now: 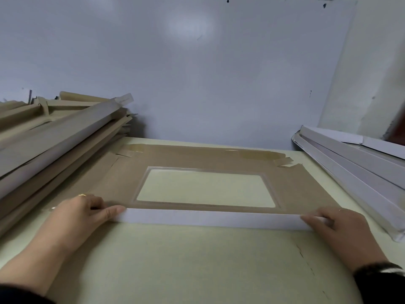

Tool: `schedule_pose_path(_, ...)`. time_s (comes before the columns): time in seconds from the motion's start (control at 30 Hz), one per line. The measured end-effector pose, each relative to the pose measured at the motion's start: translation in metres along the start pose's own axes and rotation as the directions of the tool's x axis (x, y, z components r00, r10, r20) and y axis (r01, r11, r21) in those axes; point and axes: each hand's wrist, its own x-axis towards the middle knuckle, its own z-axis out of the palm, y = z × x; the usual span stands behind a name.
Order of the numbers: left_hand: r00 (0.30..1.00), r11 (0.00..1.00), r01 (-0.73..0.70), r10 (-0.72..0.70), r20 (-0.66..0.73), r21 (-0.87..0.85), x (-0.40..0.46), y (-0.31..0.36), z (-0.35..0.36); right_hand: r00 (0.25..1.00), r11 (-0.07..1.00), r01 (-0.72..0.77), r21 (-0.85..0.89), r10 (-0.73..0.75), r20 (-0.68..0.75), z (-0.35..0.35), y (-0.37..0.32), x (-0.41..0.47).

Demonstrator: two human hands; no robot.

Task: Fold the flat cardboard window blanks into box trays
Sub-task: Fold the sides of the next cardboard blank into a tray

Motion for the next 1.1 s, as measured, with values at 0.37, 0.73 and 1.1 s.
schedule_pose_path(0.37,0.965,0.927,0.262,-0.259,-0.049,0.27,0.018,-0.007,0.002,0.993,0.971,-0.116,-0.212,0.116,-0.013,0.015,0.0,0.014)
schedule_pose_path(0.73,0.991,0.942,-0.029,-0.016,0.132,0.334,0.002,0.044,0.03,0.99,0.938,0.001,-0.347,0.047,0.13,0.026,-0.028,0.013)
schedule_pose_path(1.1,0.911,0.94,-0.223,0.106,0.398,0.259,-0.018,0.108,0.081,0.817,0.932,0.36,0.037,-0.334,0.469,0.065,-0.119,-0.005)
